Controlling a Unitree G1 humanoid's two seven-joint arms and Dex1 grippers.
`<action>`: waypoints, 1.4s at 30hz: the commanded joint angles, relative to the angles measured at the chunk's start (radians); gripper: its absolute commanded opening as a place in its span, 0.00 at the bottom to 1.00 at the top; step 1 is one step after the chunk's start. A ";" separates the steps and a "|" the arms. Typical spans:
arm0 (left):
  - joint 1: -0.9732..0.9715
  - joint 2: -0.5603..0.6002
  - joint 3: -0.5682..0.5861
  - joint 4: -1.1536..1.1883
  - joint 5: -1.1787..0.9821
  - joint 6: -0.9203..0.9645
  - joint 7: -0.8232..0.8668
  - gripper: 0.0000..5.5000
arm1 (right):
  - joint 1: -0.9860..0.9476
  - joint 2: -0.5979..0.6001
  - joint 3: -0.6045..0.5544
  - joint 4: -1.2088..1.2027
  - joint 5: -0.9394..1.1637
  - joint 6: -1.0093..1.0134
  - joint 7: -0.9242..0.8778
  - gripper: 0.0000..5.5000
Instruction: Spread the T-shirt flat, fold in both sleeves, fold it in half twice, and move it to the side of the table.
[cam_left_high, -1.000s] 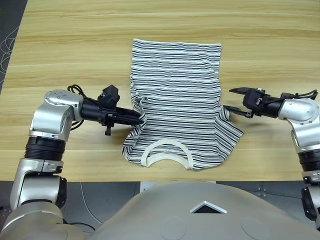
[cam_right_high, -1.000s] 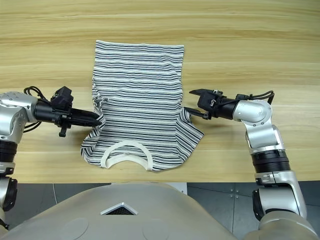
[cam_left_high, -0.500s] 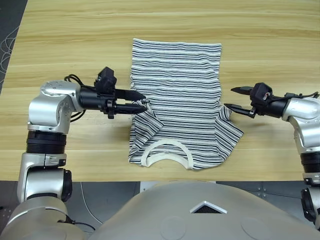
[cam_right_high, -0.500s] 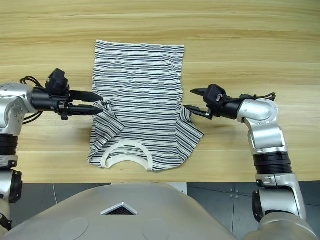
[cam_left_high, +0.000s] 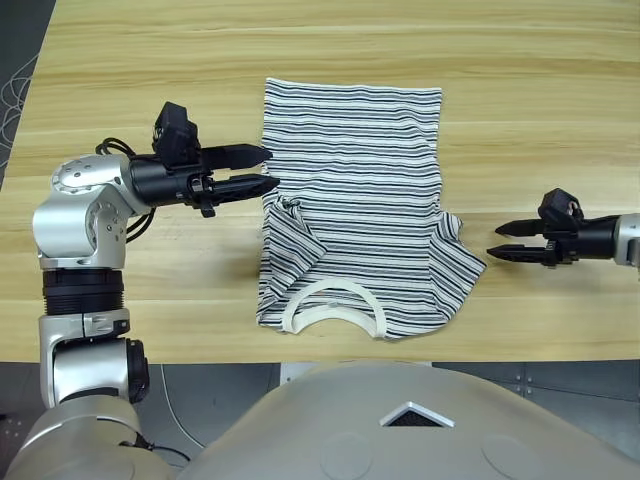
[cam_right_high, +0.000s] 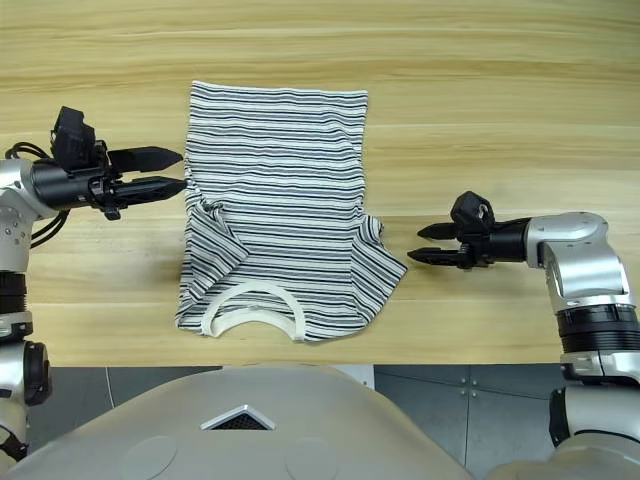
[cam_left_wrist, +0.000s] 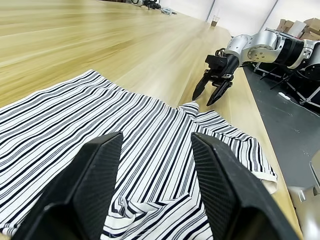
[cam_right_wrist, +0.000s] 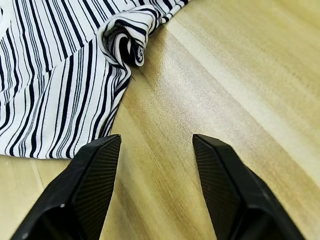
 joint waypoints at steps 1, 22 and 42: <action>0.023 -0.001 0.009 -0.021 0.002 -0.011 0.027 0.46 | 0.029 0.011 0.056 -0.019 -0.013 0.057 0.027 0.49; 0.066 -0.057 -0.040 -0.102 0.020 -0.041 0.083 0.47 | 0.039 -0.029 0.076 -0.115 0.027 0.207 0.070 0.40; 0.057 -0.055 -0.048 -0.063 0.032 -0.079 0.090 0.47 | 0.021 -0.021 0.079 -0.160 0.023 0.185 0.040 0.03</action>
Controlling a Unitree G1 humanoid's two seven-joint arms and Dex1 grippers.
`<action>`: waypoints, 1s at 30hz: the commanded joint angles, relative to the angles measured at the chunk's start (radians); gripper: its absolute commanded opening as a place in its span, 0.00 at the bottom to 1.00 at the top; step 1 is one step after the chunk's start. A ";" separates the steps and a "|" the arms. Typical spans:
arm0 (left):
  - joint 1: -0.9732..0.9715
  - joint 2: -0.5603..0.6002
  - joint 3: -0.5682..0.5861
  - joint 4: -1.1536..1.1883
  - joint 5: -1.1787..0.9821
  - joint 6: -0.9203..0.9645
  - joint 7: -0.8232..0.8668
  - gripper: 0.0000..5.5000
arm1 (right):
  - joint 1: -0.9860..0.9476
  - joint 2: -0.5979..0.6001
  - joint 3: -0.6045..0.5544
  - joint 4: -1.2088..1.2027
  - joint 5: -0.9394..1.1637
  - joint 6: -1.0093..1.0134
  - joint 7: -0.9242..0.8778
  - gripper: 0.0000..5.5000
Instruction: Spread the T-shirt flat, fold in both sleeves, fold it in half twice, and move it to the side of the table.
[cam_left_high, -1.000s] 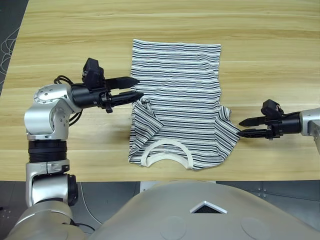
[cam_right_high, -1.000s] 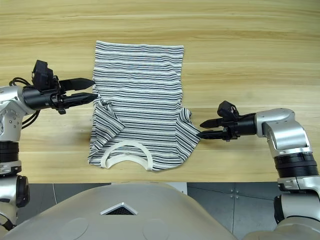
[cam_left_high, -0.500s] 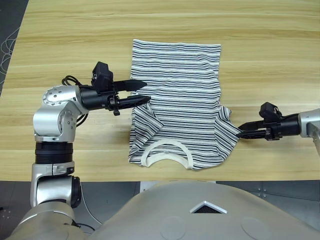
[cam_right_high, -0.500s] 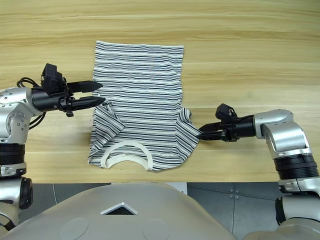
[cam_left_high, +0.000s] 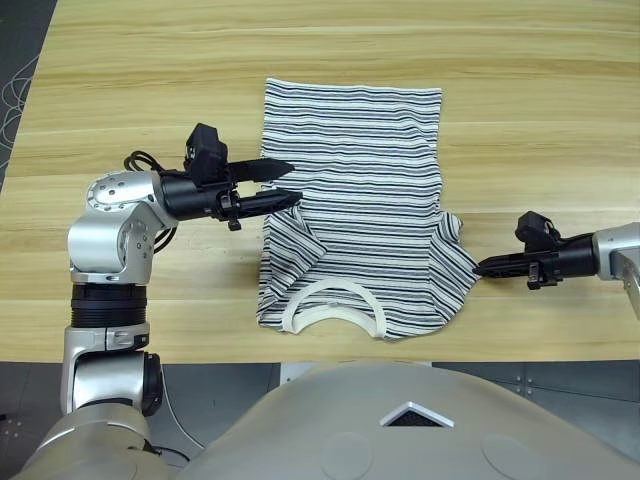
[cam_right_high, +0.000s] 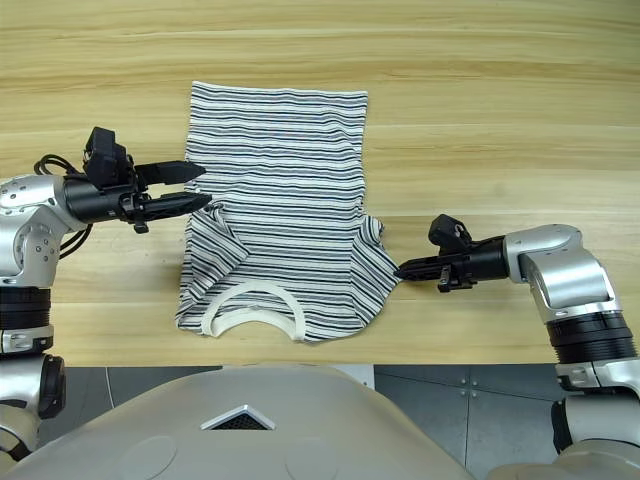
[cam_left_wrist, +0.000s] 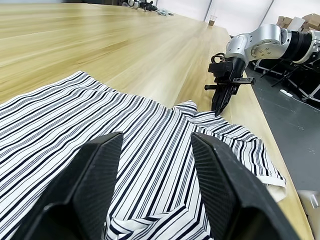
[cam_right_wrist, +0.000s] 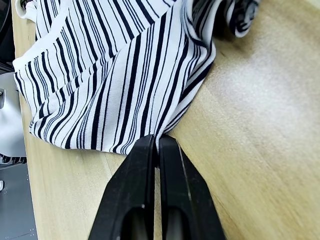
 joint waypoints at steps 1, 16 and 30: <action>-0.016 0.003 -0.004 0.027 0.021 -0.023 0.008 0.47 | -0.029 0.000 0.001 -0.026 -0.025 -0.015 -0.032 0.03; -0.028 0.018 -0.021 0.065 0.039 -0.081 -0.040 0.47 | -0.087 -0.003 -0.050 -0.343 0.050 0.031 -0.087 0.03; -0.047 0.023 -0.027 0.077 0.015 -0.013 -0.049 0.47 | -0.229 0.156 0.139 -0.351 0.030 0.088 -0.149 0.03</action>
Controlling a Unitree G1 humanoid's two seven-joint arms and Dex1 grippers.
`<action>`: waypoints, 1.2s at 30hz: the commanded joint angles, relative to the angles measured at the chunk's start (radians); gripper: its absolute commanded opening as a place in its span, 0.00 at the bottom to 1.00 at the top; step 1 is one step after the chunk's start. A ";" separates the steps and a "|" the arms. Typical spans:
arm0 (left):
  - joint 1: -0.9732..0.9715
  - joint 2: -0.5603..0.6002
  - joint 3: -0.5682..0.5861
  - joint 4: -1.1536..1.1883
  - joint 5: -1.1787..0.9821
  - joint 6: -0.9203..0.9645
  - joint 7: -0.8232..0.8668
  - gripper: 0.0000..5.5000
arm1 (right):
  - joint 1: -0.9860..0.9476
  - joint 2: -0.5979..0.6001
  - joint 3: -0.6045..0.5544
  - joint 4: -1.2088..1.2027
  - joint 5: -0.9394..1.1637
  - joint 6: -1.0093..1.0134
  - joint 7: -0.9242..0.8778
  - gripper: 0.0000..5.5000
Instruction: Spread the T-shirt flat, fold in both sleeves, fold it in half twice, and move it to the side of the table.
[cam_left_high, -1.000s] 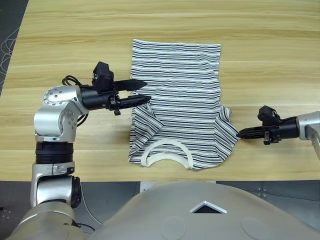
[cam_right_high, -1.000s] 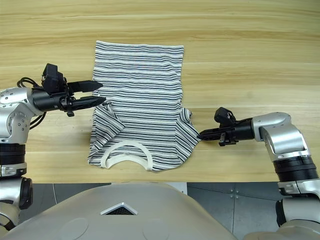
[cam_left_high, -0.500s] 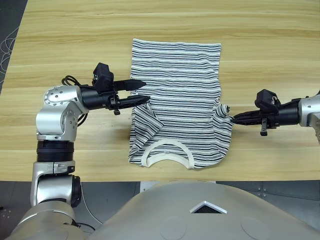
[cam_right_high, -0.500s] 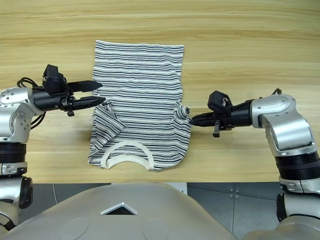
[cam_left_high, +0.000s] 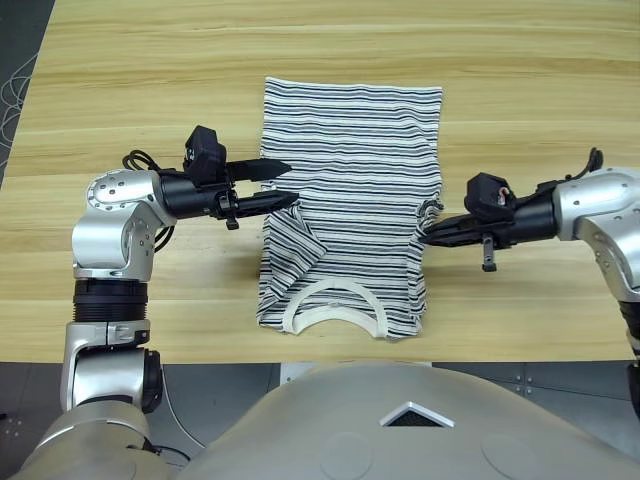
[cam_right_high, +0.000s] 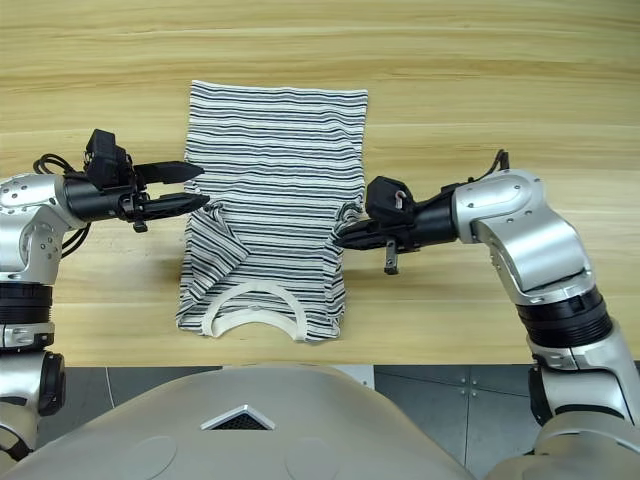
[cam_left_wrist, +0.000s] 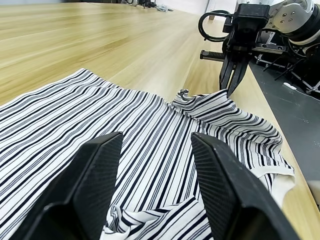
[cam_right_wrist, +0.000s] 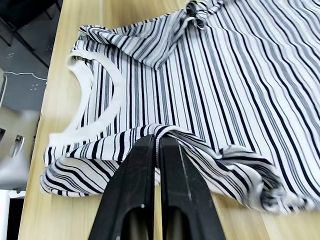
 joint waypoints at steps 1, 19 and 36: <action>-0.029 0.022 -0.009 -0.003 -0.010 0.057 -0.015 0.47 | -0.036 0.044 0.061 0.037 -0.026 0.012 -0.024 0.03; 0.125 0.026 -0.015 -0.088 0.272 -0.395 0.137 0.47 | 0.079 -0.019 -0.120 0.045 0.096 -0.203 0.144 0.43; 0.382 0.378 0.288 -0.064 0.956 -1.841 0.392 0.47 | 0.511 -0.139 -0.113 0.132 -0.544 -1.287 0.011 0.43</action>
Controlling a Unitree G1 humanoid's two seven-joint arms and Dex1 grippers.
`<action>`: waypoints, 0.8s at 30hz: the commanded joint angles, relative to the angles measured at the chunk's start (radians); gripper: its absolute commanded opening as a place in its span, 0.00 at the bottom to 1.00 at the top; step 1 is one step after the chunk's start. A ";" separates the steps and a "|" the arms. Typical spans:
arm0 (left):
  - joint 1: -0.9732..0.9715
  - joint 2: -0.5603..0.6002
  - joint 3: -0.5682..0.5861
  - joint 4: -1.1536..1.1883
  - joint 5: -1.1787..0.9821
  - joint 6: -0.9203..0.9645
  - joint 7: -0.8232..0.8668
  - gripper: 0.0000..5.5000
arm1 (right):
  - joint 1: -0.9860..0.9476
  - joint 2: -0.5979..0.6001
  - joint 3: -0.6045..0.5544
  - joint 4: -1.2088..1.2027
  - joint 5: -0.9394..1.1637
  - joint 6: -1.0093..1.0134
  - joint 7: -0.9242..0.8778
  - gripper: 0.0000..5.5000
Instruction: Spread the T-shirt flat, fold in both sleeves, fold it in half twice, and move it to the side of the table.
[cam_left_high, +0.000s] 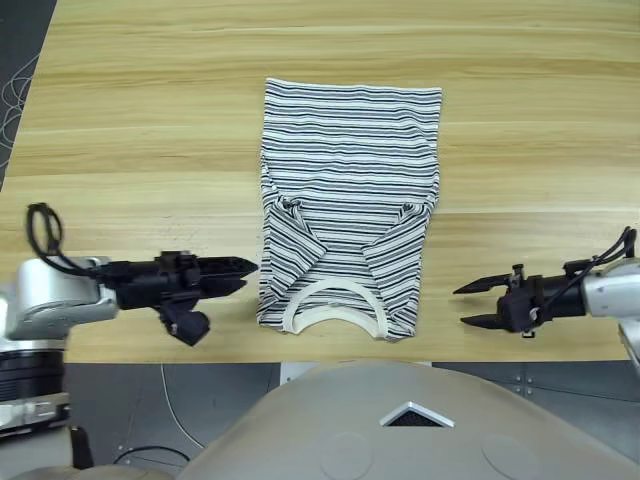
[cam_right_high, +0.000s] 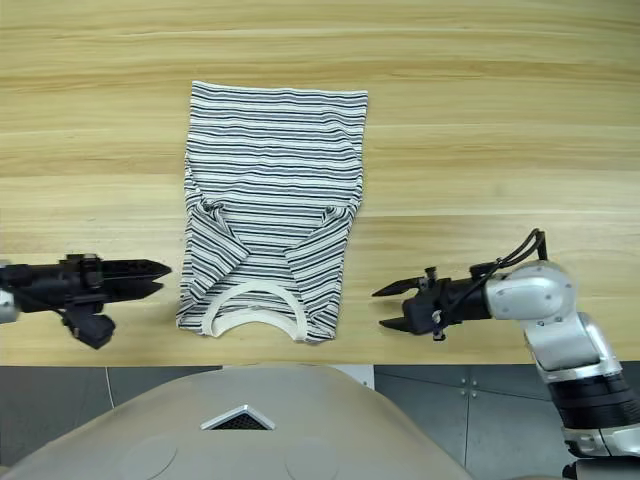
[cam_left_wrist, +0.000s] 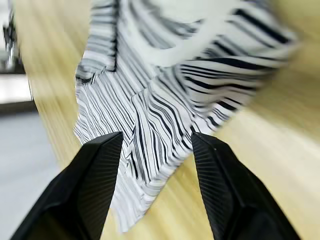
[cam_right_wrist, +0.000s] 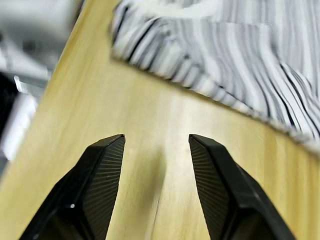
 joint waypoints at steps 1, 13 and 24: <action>0.030 0.034 0.037 -0.011 0.074 -0.074 0.059 0.47 | -0.019 -0.002 0.067 0.036 -0.140 -0.158 -0.083 0.43; 0.049 -0.082 -0.090 0.150 0.308 -0.106 0.267 0.47 | -0.210 0.096 0.210 0.171 -0.417 -0.506 -0.427 0.43; 0.020 -0.151 -0.179 0.253 0.529 -0.077 0.489 0.47 | -0.243 0.077 0.286 0.165 -0.407 -0.496 -0.477 0.43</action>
